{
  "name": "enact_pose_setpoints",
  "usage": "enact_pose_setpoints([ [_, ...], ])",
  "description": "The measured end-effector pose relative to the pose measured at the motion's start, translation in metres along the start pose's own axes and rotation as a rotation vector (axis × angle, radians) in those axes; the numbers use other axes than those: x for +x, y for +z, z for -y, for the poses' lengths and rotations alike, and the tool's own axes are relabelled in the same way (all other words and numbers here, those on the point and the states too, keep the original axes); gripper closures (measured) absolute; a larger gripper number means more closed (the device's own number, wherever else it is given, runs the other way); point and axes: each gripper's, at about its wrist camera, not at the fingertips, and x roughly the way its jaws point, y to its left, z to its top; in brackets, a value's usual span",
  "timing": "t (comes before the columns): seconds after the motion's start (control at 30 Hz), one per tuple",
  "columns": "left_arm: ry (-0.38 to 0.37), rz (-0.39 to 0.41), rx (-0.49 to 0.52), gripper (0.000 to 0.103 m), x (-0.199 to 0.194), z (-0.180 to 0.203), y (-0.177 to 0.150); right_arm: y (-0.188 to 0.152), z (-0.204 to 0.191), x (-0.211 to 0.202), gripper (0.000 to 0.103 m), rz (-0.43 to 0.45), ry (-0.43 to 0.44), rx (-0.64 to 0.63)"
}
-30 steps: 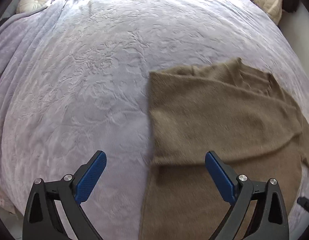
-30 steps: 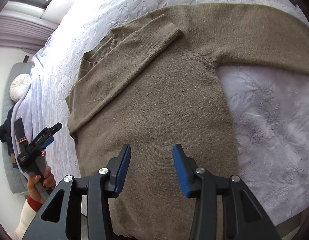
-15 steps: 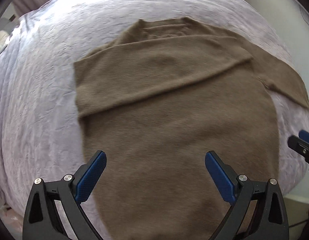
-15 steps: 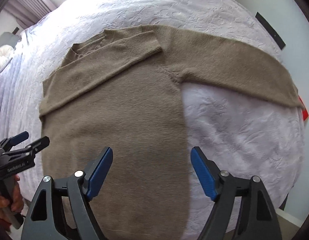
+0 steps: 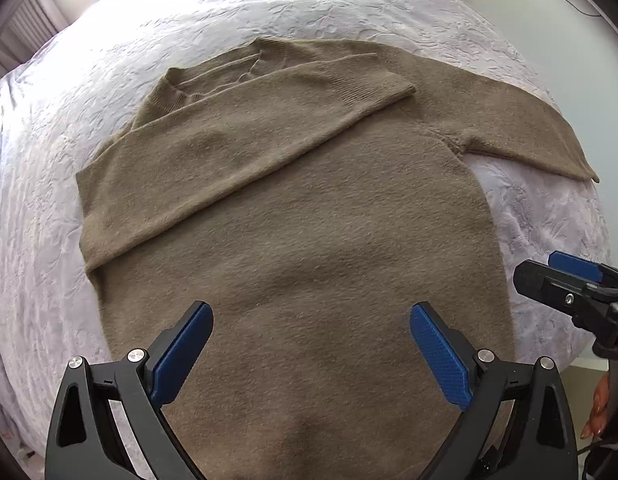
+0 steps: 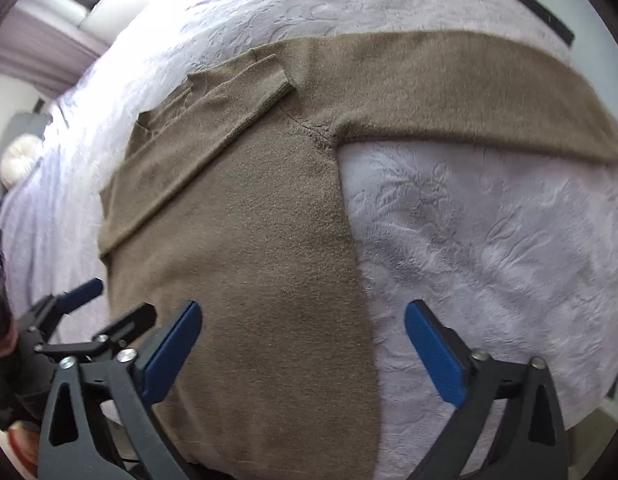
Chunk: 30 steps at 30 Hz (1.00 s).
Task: Fold small clothes
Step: 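Grasp the other sleeve with the right gripper and lift it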
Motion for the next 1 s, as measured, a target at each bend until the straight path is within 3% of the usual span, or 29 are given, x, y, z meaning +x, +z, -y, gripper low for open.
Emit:
enact_pose_setpoints([
  [0.1, -0.002, 0.01, 0.008, 0.004, -0.002, 0.008, 0.007, 0.003, 0.014, -0.001, 0.001, 0.019, 0.017, 0.034],
  [0.27, -0.097, -0.015, -0.016, 0.004, 0.002, 0.014, 0.026, 0.018, 0.058, -0.013, 0.001, 0.083, 0.099, 0.148],
  [0.57, 0.019, 0.005, -0.048, 0.004, 0.022, 0.021, 0.064, 0.057, 0.189, -0.04, 0.002, 0.324, 0.204, 0.521],
  [0.63, 0.03, 0.005, -0.058, 0.004, 0.027, 0.022, 0.072, 0.063, 0.21, -0.039, 0.007, 0.367, 0.235, 0.597],
  [0.7, 0.031, 0.007, -0.066, 0.004, 0.033, 0.023, 0.08, 0.065, 0.225, -0.035, 0.021, 0.394, 0.284, 0.658],
  [0.87, 0.064, 0.028, -0.106, 0.004, 0.044, 0.022, 0.096, 0.074, 0.254, -0.021, 0.041, 0.465, 0.459, 0.799],
  [1.0, 0.076, 0.041, -0.134, 0.004, 0.051, 0.023, 0.111, 0.074, 0.264, -0.017, 0.044, 0.479, 0.533, 0.878],
])
